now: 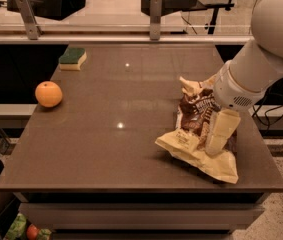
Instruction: Move brown chip bag near sponge
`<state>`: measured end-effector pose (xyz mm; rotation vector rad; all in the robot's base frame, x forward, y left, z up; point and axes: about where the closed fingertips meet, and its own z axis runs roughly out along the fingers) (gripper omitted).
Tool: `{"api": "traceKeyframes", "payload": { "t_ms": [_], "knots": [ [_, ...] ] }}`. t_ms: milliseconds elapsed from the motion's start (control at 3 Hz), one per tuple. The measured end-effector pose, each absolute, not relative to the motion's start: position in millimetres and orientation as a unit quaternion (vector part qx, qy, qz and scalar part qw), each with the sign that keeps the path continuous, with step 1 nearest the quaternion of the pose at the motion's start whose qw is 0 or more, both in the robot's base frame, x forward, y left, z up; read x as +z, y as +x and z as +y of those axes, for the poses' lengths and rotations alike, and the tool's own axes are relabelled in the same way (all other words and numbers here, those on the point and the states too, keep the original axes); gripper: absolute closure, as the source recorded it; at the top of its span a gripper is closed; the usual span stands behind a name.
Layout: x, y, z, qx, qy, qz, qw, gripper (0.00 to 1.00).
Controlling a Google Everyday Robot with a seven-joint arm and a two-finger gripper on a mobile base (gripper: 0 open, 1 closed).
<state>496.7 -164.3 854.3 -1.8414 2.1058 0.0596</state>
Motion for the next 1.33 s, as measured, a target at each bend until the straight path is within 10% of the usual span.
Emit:
{"api": "traceKeyframes", "payload": {
  "t_ms": [1333],
  "knots": [
    [839.5, 492.1, -136.9, 0.053, -0.672, 0.715, 0.187, 0.87]
  ]
}}
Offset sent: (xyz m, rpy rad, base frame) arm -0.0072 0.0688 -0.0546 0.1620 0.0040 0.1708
